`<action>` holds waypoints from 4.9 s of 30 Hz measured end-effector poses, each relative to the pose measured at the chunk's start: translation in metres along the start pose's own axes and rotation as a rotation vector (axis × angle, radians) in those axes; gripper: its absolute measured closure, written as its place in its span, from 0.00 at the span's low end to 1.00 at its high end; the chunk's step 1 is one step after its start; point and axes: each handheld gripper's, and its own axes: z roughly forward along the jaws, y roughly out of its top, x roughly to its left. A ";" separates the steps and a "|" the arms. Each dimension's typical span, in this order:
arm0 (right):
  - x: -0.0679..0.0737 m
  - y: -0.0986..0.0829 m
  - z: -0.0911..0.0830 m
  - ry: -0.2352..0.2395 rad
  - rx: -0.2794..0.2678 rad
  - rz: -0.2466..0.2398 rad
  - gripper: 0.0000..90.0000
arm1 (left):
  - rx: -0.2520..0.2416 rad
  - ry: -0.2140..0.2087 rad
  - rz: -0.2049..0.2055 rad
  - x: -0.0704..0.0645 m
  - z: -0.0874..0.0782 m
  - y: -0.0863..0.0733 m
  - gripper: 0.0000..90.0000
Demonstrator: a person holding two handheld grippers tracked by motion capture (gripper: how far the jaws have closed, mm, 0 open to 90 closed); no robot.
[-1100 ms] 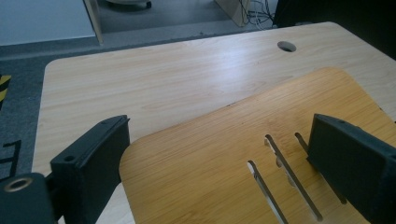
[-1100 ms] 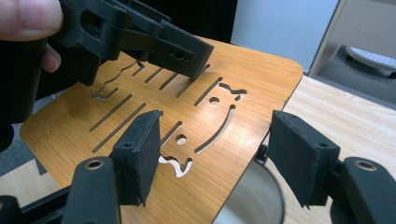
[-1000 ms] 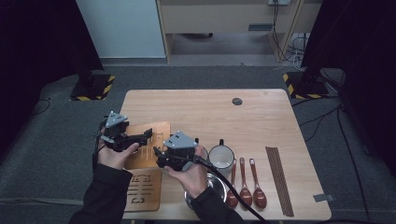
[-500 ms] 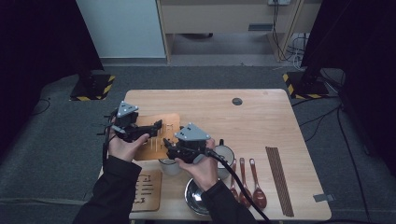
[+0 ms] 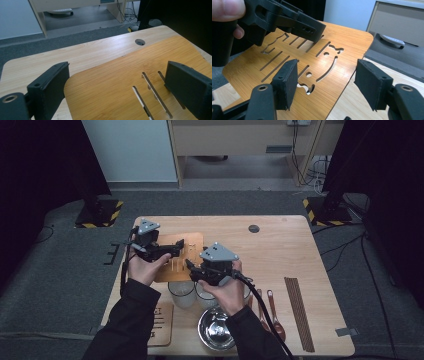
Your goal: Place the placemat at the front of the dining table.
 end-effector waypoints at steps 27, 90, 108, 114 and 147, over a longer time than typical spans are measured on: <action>-0.066 -0.006 0.006 -0.063 0.002 0.008 0.40 | 0.009 -0.040 0.016 -0.022 0.070 0.032 0.07; -0.152 -0.084 0.094 -0.097 0.218 0.082 0.40 | 0.174 -0.015 0.040 -0.020 0.222 -0.007 0.07; -0.158 -0.115 0.113 -0.072 0.312 0.149 0.40 | 0.276 -0.026 0.026 -0.017 0.252 -0.035 0.07; -0.157 -0.122 0.118 -0.064 0.337 0.151 0.40 | 0.292 -0.032 0.006 -0.013 0.257 -0.044 0.07; -0.158 -0.140 0.133 -0.033 0.451 0.189 0.39 | 0.387 -0.027 -0.009 -0.014 0.273 -0.066 0.07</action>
